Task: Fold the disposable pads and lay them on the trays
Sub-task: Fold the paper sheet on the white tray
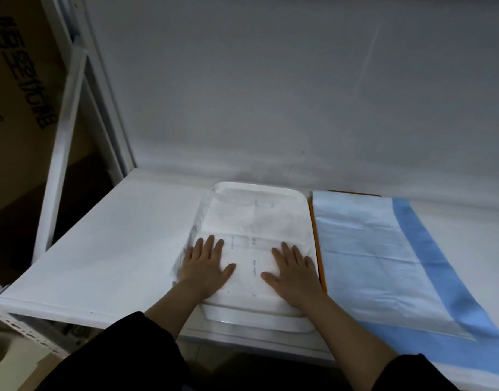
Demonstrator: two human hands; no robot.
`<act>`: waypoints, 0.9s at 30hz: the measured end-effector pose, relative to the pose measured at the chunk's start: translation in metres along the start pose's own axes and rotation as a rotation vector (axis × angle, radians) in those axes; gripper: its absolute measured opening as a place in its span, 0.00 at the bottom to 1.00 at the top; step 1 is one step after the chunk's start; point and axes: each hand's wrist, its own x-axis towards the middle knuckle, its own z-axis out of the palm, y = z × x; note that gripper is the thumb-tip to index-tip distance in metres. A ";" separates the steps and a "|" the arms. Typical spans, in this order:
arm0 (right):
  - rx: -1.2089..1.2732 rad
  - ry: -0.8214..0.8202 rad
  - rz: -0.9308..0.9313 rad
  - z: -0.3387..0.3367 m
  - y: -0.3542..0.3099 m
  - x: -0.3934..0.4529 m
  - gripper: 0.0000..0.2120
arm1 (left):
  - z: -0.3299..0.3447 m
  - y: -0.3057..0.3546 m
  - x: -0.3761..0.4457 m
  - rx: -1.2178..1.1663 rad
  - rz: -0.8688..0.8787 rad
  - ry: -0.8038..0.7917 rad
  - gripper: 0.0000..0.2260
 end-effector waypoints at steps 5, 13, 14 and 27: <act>-0.048 -0.026 -0.193 -0.023 0.005 -0.022 0.29 | -0.025 0.016 -0.020 -0.057 0.175 0.008 0.27; -0.260 -0.121 -0.324 -0.038 0.017 -0.047 0.28 | -0.030 0.049 -0.048 -0.022 0.305 -0.248 0.30; -0.291 -0.135 -0.328 -0.038 0.017 -0.047 0.28 | -0.029 0.052 -0.049 -0.017 0.309 -0.251 0.30; -0.401 0.374 -0.366 -0.041 0.013 -0.047 0.19 | -0.026 0.067 -0.052 -0.051 0.328 -0.087 0.27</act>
